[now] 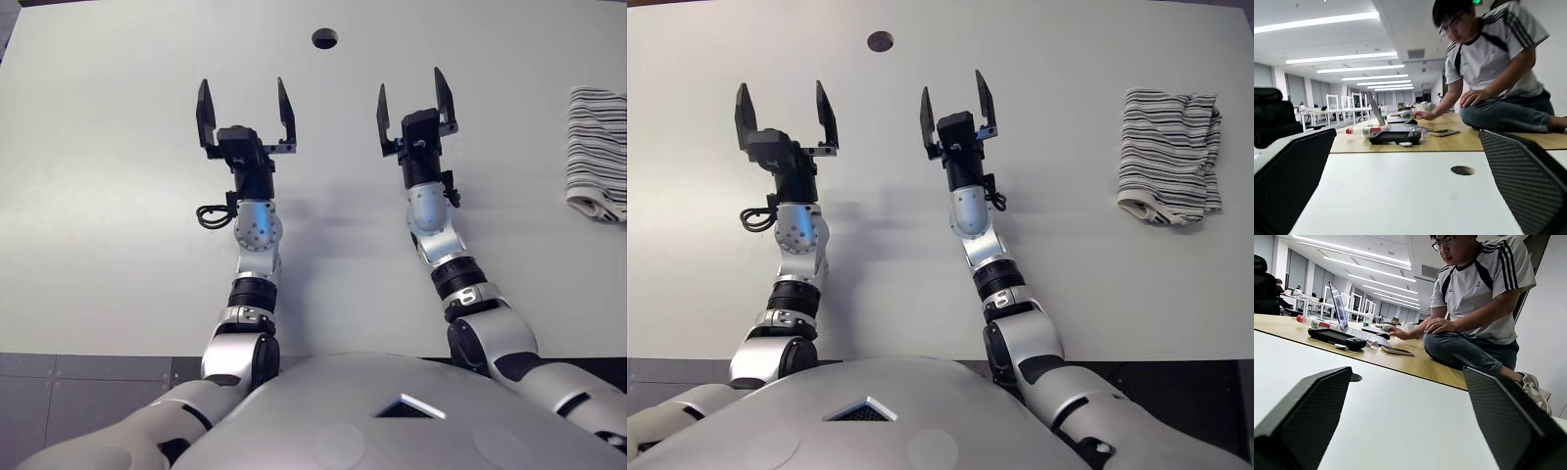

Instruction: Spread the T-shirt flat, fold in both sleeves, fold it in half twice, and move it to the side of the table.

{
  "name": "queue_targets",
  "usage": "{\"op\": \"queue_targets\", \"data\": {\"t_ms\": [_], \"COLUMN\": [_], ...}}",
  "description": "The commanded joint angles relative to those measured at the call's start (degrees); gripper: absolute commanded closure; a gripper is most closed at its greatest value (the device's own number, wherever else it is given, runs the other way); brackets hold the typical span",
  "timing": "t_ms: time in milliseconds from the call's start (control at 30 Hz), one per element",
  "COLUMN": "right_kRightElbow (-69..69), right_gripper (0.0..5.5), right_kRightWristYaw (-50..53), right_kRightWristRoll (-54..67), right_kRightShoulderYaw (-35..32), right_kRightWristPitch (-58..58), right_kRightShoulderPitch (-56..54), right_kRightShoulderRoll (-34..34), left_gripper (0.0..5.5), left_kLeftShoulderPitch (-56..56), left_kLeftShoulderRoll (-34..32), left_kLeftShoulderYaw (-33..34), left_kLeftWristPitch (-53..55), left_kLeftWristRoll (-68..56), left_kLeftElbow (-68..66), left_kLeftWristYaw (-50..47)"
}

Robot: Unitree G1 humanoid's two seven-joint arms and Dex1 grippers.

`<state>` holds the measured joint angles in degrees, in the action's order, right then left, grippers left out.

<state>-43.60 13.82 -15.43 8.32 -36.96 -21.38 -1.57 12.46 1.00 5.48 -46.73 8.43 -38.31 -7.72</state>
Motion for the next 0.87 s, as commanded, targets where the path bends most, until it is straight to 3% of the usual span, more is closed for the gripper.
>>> {"op": "queue_targets", "data": {"t_ms": [33,133,467,600,867], "right_kRightElbow": [-1.18,-3.19,-9.76,-11.78,-15.02], "right_gripper": [0.54,0.16,0.16,0.09,0.09], "right_kRightWristYaw": [-0.77,-1.80,-2.13,-0.68,1.51], "right_kRightWristRoll": [1.44,2.82,4.48,4.53,3.09], "right_kRightShoulderYaw": [-1.33,-1.89,-3.24,-4.58,-5.75], "right_kRightWristPitch": [-0.62,-2.50,-11.09,-12.77,-15.13], "right_kRightShoulderPitch": [1.31,1.46,1.67,0.50,-0.59], "right_kRightShoulderRoll": [1.39,1.43,0.77,1.61,3.64], "left_gripper": [0.00,0.00,0.00,0.68,0.68], "left_kLeftShoulderPitch": [1.44,1.53,1.19,0.67,0.92], "left_kLeftShoulderRoll": [-0.52,-0.89,-2.46,-2.63,-1.82], "left_kLeftShoulderYaw": [-0.46,-0.59,-2.55,-1.36,-2.61], "left_kLeftWristPitch": [-2.59,-4.10,-8.98,-9.88,-10.70], "left_kLeftWristRoll": [-0.40,0.04,3.37,0.79,-0.04], "left_kLeftElbow": [-4.23,-8.37,-14.11,-14.11,-14.56], "left_kLeftWristYaw": [-0.51,-1.25,-3.46,-2.96,-1.74]}}
